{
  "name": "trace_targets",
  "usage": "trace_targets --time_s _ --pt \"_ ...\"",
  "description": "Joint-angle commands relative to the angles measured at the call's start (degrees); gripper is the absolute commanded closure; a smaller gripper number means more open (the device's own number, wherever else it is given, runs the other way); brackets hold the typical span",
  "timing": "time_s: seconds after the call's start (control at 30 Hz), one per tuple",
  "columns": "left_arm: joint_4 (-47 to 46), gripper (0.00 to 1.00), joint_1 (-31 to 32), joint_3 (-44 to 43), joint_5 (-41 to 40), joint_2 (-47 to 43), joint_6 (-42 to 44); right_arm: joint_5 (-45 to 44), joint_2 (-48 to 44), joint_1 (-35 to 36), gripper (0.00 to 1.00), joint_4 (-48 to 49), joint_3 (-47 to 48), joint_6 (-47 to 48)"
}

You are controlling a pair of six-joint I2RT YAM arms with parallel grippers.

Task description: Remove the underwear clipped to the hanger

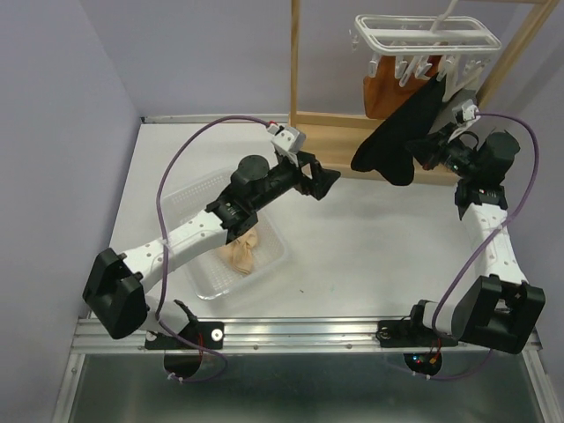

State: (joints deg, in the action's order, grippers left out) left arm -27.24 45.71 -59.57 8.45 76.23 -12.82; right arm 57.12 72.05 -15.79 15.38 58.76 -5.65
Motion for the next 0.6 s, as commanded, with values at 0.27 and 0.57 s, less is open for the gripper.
trace_targets --time_s 0.27,0.57 --pt "-6.77 0.01 5.08 -13.46 9.04 14.38 5.52 -0.96 -7.10 8.14 0.99 0.00 -1.72 -12.18" --pt "-7.03 0.01 6.32 -18.81 7.46 21.06 6.93 -3.68 -5.96 11.48 0.99 0.09 1.53 -18.86"
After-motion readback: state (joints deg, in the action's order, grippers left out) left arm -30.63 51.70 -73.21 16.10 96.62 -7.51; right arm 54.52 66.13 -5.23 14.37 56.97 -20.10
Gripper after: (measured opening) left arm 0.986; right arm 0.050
